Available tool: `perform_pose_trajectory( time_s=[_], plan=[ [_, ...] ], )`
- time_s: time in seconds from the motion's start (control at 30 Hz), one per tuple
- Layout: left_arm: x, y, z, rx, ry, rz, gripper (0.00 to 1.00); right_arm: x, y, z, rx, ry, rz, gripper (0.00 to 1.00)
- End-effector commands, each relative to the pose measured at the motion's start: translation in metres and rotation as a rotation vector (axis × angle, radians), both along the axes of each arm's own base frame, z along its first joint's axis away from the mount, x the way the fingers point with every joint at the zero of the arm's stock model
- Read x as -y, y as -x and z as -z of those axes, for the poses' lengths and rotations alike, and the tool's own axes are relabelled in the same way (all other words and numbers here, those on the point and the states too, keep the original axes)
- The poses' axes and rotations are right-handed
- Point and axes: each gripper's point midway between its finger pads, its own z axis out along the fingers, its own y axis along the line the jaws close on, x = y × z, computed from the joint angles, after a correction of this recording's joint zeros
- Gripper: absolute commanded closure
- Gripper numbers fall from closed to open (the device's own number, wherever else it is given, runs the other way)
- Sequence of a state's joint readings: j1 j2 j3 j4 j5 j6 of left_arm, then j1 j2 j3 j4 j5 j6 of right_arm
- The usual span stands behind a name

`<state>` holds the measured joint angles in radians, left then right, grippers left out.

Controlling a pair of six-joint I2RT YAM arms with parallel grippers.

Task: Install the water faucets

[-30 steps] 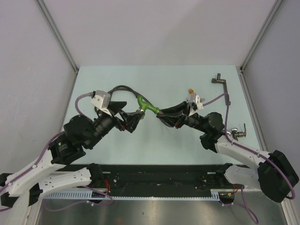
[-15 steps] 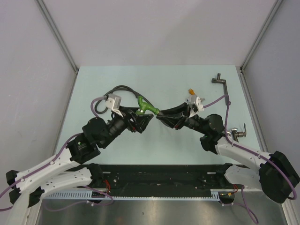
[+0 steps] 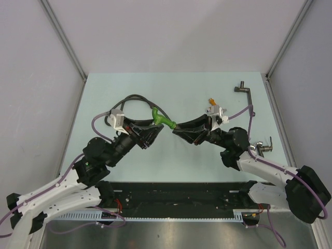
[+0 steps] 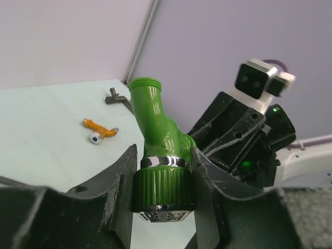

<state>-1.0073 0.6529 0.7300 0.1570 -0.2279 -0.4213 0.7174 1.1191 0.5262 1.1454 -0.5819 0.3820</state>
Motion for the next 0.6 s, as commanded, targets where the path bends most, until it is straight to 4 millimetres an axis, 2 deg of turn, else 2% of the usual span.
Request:
perform_pose_trajectory(
  time_s=[0.0, 0.07, 0.27, 0.37, 0.4, 0.47, 0.5, 0.57],
  plan=[
    [-0.014, 0.02, -0.056, 0.253, 0.083, 0.045, 1.0, 0.011, 0.019, -0.034, 0.03, -0.137, -0.113, 1.0],
    [-0.014, 0.025, -0.062, 0.315, 0.054, 0.062, 1.0, 0.014, 0.024, -0.037, -0.016, -0.159, -0.183, 1.0],
    [-0.014, 0.06, -0.093, 0.547, -0.027, 0.184, 1.0, 0.013, 0.036, -0.046, -0.047, -0.156, -0.324, 1.0],
    [-0.02, 0.056, -0.096, 0.54, -0.038, 0.152, 1.0, 0.014, 0.04, -0.049, -0.04, -0.152, -0.333, 1.0],
    [-0.023, 0.052, -0.097, 0.52, -0.033, 0.123, 1.0, 0.013, 0.04, -0.049, -0.029, -0.147, -0.326, 0.96],
    [-0.032, 0.035, -0.095, 0.437, -0.028, 0.036, 1.0, 0.011, 0.035, -0.044, -0.036, -0.123, -0.304, 0.82],
    [-0.032, 0.027, -0.091, 0.4, -0.036, 0.008, 1.0, 0.009, 0.03, -0.042, -0.017, -0.111, -0.274, 0.65],
    [-0.036, 0.017, -0.086, 0.329, -0.035, -0.041, 1.0, 0.008, 0.024, -0.036, -0.029, -0.077, -0.237, 0.51]
  ],
)
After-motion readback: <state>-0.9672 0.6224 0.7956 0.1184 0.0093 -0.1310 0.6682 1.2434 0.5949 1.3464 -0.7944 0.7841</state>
